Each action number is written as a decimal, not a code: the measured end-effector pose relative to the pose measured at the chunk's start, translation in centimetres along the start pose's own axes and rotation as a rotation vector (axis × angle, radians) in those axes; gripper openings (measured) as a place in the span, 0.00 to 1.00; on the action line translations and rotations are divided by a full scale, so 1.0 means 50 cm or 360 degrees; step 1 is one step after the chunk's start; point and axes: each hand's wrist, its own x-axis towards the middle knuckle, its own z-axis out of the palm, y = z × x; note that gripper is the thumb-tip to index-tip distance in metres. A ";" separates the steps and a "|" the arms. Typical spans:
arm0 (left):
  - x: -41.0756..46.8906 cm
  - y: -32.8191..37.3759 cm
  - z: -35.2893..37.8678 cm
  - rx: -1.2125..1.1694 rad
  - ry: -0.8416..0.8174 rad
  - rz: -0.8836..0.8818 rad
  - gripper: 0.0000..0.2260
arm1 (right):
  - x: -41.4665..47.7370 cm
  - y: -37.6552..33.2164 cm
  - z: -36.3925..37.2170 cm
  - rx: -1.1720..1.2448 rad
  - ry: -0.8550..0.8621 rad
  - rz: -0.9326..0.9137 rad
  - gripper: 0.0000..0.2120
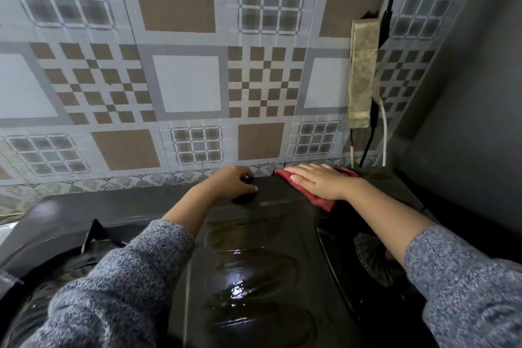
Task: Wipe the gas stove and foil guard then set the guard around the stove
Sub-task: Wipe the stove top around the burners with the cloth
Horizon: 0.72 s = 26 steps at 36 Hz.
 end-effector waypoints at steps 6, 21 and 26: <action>0.017 0.039 0.014 -0.0012 -0.0004 0.0006 0.21 | -0.009 0.034 -0.015 -0.0008 -0.0070 0.0013 0.25; 0.041 0.091 0.033 0.0014 -0.0030 0.0043 0.21 | -0.023 0.142 -0.019 0.0353 -0.0058 0.0164 0.25; 0.050 0.107 0.040 0.0001 -0.0060 0.0080 0.21 | -0.043 0.175 -0.013 0.0256 0.0021 0.0165 0.23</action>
